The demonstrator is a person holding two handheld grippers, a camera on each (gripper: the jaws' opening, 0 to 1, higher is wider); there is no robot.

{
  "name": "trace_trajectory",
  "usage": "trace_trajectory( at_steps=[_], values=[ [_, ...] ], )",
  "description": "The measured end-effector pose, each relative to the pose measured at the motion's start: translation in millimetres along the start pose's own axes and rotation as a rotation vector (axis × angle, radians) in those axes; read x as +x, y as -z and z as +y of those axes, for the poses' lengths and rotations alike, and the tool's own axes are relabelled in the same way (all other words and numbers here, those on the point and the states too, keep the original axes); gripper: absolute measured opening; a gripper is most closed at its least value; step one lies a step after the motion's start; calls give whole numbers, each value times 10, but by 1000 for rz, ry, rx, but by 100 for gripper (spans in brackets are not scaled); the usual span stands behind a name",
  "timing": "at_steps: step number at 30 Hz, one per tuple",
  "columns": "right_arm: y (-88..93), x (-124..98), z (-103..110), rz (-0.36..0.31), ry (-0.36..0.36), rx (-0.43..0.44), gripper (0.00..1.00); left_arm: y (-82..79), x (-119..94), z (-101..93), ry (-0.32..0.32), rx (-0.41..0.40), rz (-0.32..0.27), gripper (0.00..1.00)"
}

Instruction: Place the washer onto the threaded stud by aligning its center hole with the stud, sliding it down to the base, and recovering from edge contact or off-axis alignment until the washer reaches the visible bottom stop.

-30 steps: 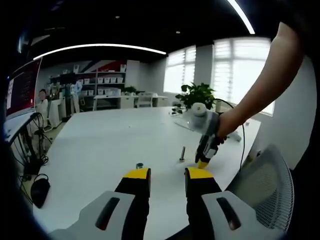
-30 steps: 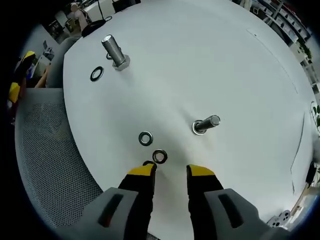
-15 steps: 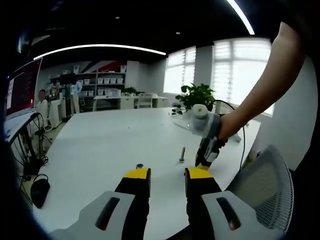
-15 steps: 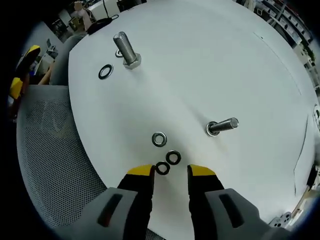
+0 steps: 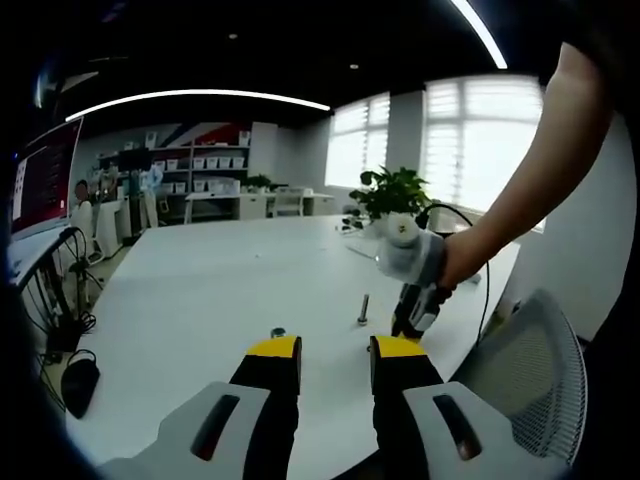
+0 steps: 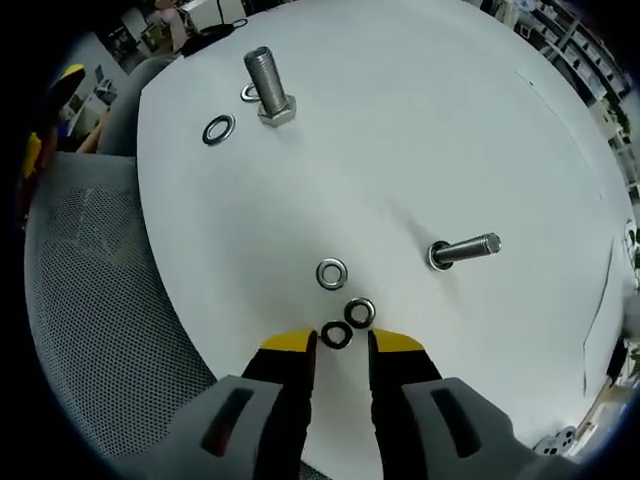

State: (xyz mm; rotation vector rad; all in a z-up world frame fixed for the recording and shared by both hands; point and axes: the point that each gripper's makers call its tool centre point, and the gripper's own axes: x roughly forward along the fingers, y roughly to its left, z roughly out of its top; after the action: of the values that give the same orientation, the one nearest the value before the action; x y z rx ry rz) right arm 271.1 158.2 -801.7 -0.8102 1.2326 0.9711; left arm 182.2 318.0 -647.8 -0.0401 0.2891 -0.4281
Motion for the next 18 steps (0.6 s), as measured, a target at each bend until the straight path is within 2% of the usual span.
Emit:
trace_trajectory(
  at_steps=[3, 10, 15, 18],
  values=[
    [0, 6, 17, 3, 16, -45, 21, -1, 0, -3, 0, 3, -1, 26],
    [-4, 11, 11, 8, 21, -38, 20, -9, -3, -6, 1, 7, -5, 25],
    [-18, 19, 57, 39, 25, -82, 17, -9, -2, -8, 1, 10, -5, 25],
    [-21, 22, 47, 57, 31, -69, 17, -5, 0, -9, 2, 10, -3, 25]
  ],
)
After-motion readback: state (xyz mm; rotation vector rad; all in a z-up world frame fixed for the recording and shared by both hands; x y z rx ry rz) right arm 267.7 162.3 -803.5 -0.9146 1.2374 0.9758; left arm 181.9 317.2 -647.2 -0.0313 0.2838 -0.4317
